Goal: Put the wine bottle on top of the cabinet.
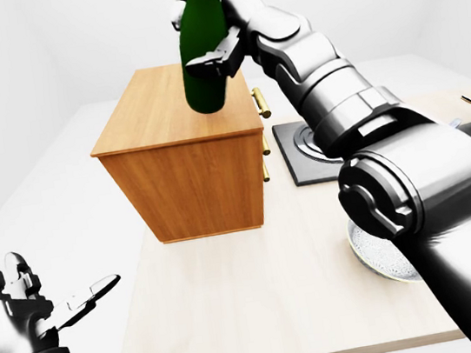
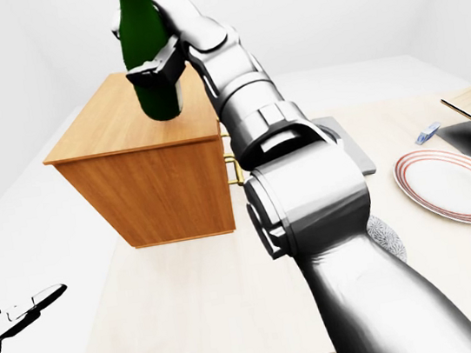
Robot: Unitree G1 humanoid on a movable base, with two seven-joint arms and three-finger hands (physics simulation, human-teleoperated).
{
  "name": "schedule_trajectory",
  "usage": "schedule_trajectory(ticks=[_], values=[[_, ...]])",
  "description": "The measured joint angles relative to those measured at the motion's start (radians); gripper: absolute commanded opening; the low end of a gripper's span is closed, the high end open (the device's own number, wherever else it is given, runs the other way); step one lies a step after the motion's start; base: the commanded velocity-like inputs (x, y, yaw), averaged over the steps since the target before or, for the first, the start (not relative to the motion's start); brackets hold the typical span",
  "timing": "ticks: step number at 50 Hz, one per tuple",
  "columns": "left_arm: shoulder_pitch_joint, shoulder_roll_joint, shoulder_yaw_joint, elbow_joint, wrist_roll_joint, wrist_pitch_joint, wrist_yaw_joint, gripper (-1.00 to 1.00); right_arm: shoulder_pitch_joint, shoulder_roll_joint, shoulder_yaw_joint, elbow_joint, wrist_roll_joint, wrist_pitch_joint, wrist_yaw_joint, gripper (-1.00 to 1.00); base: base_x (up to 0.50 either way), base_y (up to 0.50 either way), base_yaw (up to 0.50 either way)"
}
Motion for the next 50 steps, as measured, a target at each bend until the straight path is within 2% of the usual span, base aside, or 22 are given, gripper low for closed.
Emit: schedule_trajectory(ticks=[42,44,45,46,50], values=[[-0.001,0.001,-0.003,0.007,0.001,-0.004,0.002,1.00,0.021,0.001,0.003,0.000,-0.022,0.000,0.002,-1.00,0.00,0.00,0.00],[-0.001,0.001,-0.003,0.007,0.001,-0.004,0.002,1.00,0.022,0.001,0.002,-0.001,-0.022,0.000,0.001,-0.95,0.00,0.00,0.00],[-0.001,0.001,-0.004,0.007,0.002,-0.005,0.002,1.00,0.022,0.001,0.002,-0.001,-0.023,0.000,0.001,0.23,0.00,0.00,0.00],[-0.001,0.001,-0.004,0.007,0.002,-0.005,0.002,1.00,0.022,0.000,0.000,-0.002,-0.022,0.000,-0.001,1.00,0.00,0.00,0.00],[-0.001,0.001,-0.004,0.007,0.002,-0.004,0.002,1.00,0.021,0.000,-0.007,-0.006,-0.017,0.000,-0.010,1.00,0.00,0.00,0.00]])
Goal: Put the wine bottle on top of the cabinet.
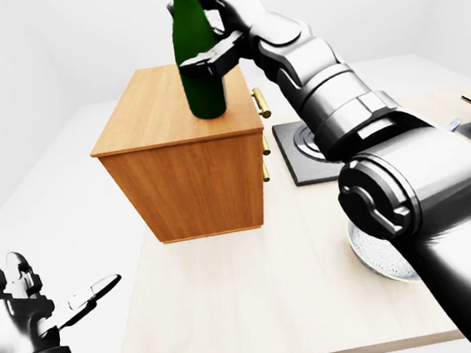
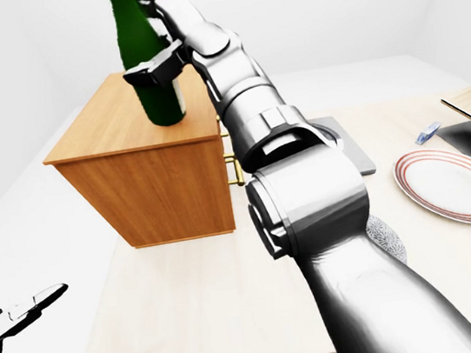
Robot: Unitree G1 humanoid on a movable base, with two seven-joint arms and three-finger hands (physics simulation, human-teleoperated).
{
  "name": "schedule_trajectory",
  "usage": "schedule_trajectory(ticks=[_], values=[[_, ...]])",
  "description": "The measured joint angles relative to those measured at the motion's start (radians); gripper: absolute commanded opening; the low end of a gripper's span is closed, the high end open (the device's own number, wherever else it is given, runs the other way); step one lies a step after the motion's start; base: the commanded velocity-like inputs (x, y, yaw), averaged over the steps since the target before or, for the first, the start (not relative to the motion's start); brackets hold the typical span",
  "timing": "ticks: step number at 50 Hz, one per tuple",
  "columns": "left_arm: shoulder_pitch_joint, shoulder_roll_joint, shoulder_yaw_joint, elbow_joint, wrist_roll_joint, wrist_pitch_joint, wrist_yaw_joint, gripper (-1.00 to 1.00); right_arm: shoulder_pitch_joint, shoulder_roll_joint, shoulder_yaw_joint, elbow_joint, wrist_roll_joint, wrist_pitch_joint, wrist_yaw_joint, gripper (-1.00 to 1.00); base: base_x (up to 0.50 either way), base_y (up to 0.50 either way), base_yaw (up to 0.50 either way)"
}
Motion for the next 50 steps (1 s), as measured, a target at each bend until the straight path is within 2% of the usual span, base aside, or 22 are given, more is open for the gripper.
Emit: schedule_trajectory(ticks=[50], values=[[-0.001,0.000,-0.004,-0.003,0.001,0.000,0.000,1.00,-0.022,-0.030,-0.019,-0.011,0.020,0.000,-0.034,1.00,0.00,0.00,0.00]])
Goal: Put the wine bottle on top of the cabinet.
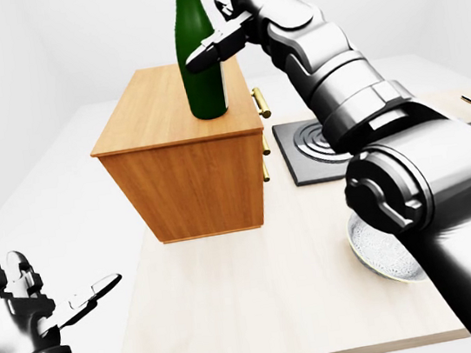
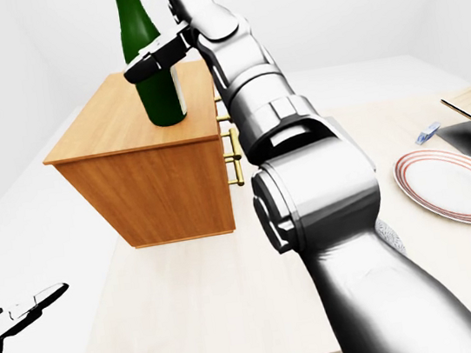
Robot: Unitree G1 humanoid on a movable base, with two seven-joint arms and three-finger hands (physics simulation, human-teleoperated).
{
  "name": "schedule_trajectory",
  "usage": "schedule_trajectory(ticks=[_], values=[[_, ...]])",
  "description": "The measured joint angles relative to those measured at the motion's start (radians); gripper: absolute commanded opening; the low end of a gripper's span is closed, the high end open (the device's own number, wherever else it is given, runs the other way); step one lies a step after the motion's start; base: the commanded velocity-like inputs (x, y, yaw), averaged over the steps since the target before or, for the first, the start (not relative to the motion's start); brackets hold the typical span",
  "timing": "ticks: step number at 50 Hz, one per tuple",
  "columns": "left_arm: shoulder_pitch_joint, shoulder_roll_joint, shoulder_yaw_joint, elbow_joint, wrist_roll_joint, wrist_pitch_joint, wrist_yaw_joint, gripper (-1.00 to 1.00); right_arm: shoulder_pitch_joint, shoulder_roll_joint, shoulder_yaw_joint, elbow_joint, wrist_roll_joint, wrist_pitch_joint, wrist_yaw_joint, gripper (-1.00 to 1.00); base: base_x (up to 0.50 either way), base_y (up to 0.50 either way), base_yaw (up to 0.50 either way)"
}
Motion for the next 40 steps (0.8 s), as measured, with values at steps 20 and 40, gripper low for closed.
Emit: schedule_trajectory(ticks=[20,40], values=[[0.000,-0.002,-0.006,-0.011,0.002,0.007,0.000,1.00,-0.041,-0.037,0.005,-0.006,0.015,0.000,0.011,1.00,0.00,0.00,0.00],[-0.001,-0.005,-0.015,-0.021,0.007,0.012,0.001,1.00,-0.118,-0.119,0.000,-0.015,0.027,0.000,-0.070,1.00,0.00,0.00,0.00]])
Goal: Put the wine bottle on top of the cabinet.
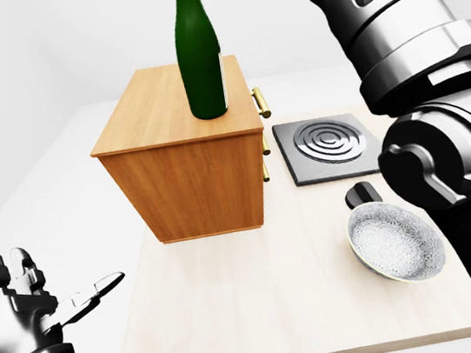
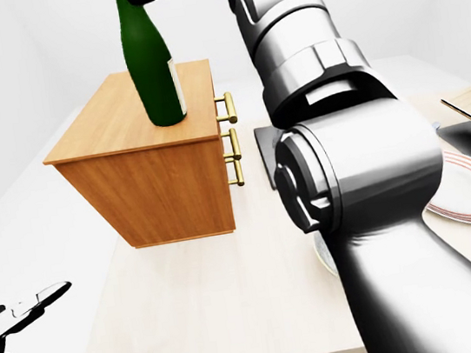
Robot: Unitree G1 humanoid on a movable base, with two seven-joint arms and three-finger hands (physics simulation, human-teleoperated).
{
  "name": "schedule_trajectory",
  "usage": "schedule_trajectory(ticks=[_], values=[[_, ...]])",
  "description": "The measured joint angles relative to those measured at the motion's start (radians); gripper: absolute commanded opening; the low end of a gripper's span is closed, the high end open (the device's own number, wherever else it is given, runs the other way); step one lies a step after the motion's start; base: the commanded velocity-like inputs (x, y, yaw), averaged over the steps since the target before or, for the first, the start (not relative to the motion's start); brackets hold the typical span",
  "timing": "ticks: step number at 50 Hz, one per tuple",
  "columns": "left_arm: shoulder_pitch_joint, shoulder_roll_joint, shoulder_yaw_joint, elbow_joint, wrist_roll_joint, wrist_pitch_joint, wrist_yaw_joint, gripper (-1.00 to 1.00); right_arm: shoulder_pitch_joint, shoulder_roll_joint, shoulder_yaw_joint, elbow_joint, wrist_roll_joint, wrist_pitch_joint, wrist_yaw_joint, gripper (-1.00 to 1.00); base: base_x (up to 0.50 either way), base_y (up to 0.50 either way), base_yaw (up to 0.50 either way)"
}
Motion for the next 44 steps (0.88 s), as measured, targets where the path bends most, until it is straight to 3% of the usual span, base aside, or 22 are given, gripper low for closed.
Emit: schedule_trajectory(ticks=[32,44], values=[[-0.003,0.002,-0.007,0.005,0.005,-0.002,0.003,1.00,-0.214,-0.138,-0.025,-0.022,0.095,0.000,-0.132,1.00,0.00,0.00,0.00],[-0.003,0.002,-0.008,0.004,0.006,-0.001,0.004,1.00,-0.218,-0.161,-0.016,-0.033,0.118,0.000,-0.135,1.00,0.00,0.00,0.00]])
